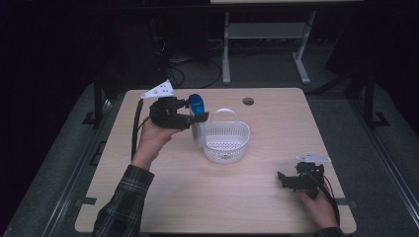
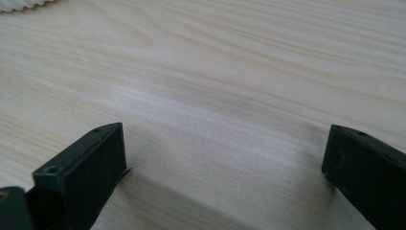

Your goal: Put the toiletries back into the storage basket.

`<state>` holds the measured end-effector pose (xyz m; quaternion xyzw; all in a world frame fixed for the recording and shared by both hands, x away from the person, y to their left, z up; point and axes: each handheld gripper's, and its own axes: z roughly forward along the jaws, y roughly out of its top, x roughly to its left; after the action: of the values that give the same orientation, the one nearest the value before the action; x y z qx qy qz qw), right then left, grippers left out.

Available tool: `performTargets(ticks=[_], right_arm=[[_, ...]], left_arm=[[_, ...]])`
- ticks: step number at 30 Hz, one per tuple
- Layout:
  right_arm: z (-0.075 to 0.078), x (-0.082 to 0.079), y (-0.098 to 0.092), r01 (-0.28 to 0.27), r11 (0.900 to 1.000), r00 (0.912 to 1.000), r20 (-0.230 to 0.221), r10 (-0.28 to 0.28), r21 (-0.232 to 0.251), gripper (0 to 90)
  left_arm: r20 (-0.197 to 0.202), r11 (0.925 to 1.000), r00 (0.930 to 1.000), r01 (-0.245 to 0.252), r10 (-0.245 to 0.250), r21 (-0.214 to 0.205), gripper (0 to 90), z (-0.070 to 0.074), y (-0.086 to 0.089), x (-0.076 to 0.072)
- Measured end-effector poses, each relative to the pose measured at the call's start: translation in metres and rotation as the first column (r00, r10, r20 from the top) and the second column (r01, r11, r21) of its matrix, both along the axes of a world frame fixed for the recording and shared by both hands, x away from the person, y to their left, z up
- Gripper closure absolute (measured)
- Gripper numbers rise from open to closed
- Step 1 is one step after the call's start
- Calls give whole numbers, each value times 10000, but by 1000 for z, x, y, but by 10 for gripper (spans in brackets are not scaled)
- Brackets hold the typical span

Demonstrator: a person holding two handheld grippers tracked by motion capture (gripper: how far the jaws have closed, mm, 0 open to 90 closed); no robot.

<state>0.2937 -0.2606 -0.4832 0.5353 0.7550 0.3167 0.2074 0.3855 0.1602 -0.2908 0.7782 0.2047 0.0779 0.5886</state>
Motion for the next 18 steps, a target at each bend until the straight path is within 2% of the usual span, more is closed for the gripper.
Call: performTargets(ticks=[10,18], right_arm=[[0,0,0,-17,10000,10000,-9,17,-3,7],[0,0,0,-38,10000,10000,-16,38,-4,7]], left_arm=[[41,9998,9999,93,-92,-171,360,-3,-14,6],[232,9999,9997,89,-88,-47,359,-9,-24,10]])
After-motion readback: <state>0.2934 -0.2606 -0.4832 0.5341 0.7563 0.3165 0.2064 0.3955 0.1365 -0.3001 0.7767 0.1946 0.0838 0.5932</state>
